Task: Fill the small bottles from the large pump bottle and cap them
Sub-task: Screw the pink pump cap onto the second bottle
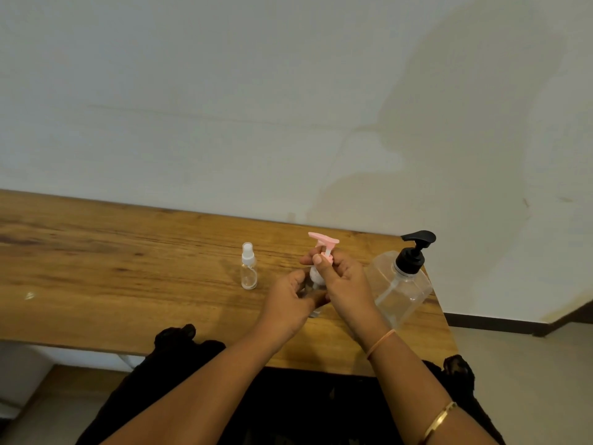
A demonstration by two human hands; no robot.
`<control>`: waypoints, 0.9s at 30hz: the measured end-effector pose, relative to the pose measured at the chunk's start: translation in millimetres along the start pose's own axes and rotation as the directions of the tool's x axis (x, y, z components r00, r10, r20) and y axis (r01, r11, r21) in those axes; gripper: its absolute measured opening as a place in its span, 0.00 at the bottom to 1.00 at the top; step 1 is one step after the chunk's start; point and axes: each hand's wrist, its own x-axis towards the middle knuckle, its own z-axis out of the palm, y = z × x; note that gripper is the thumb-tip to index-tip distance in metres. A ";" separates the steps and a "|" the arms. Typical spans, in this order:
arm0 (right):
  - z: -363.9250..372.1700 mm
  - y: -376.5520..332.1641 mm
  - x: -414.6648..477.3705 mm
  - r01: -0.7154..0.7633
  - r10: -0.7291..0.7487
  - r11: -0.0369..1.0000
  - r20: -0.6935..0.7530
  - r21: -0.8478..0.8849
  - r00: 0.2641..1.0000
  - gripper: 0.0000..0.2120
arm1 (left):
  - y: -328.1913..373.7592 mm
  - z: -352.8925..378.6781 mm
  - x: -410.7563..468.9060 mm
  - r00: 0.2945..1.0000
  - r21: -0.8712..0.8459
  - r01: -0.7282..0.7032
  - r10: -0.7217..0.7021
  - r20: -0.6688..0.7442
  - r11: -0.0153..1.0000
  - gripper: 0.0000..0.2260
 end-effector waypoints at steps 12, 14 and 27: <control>1.0 6.7 1.8 0.118 -0.126 0.956 -0.012 -0.270 0.992 0.10 | -2.5 -6.6 5.9 0.988 0.144 0.035 -0.012 -0.155 0.989 0.14; 2.9 9.9 1.8 0.124 -0.129 0.950 0.001 -0.286 0.992 0.11 | -2.8 -7.7 5.9 0.987 0.151 0.027 -0.003 -0.159 0.988 0.12; 12.6 29.1 22.6 0.099 -0.151 0.877 -0.075 -0.470 0.986 0.16 | -7.7 -31.0 12.4 0.943 0.449 0.332 -0.287 -0.166 0.830 0.31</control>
